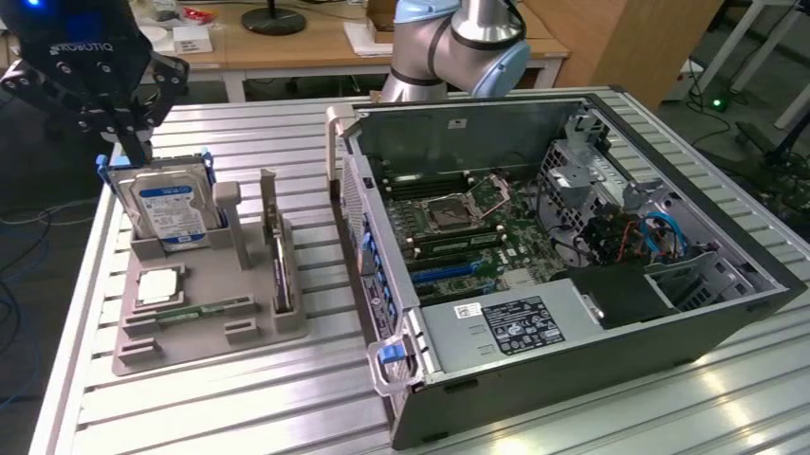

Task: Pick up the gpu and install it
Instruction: 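Pick up the gpu and move the gpu toward the slot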

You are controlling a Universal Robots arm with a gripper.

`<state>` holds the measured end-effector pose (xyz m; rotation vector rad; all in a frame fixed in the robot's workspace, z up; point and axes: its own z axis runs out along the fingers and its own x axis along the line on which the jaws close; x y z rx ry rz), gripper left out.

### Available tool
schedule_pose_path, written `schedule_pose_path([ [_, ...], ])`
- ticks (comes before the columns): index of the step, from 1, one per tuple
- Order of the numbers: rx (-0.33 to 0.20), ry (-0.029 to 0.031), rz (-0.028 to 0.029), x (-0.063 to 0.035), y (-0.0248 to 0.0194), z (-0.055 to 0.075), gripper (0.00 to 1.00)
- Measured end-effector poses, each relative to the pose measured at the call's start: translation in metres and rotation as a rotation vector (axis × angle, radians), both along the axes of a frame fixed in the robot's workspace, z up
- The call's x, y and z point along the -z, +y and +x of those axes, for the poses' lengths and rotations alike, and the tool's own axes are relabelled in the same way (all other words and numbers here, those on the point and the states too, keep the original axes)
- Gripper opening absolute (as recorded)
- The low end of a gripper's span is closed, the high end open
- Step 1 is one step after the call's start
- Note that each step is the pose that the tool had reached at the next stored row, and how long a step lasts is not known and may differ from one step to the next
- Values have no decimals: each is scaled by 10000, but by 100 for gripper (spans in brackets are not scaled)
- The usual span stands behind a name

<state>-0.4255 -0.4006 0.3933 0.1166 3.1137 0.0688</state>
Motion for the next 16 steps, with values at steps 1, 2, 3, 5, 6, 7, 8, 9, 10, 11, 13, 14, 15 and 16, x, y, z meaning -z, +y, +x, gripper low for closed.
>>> schedule_pose_path([
  [1, 0, 0, 0, 0, 0, 0, 11],
  [2, 0, 0, 0, 0, 0, 2, 11],
  [3, 0, 0, 0, 0, 0, 3, 11],
  [5, 1, -1, 1, 1, 0, 3, 11],
  [6, 0, -1, 0, 0, 0, 3, 11],
  [7, 0, 0, 0, 0, 0, 3, 11],
  [8, 0, 0, 0, 0, 0, 3, 11],
  [9, 0, 0, 0, 0, 0, 3, 11],
  [10, 0, 0, 0, 0, 0, 3, 11],
  [11, 0, -1, 0, 1, 0, 3, 11],
  [13, 0, -1, 0, 0, 0, 3, 11],
  [14, 0, 0, 1, 0, 0, 3, 11],
  [15, 0, -1, 0, 0, 0, 3, 17],
  [16, 0, 0, 0, 0, 0, 3, 17],
])
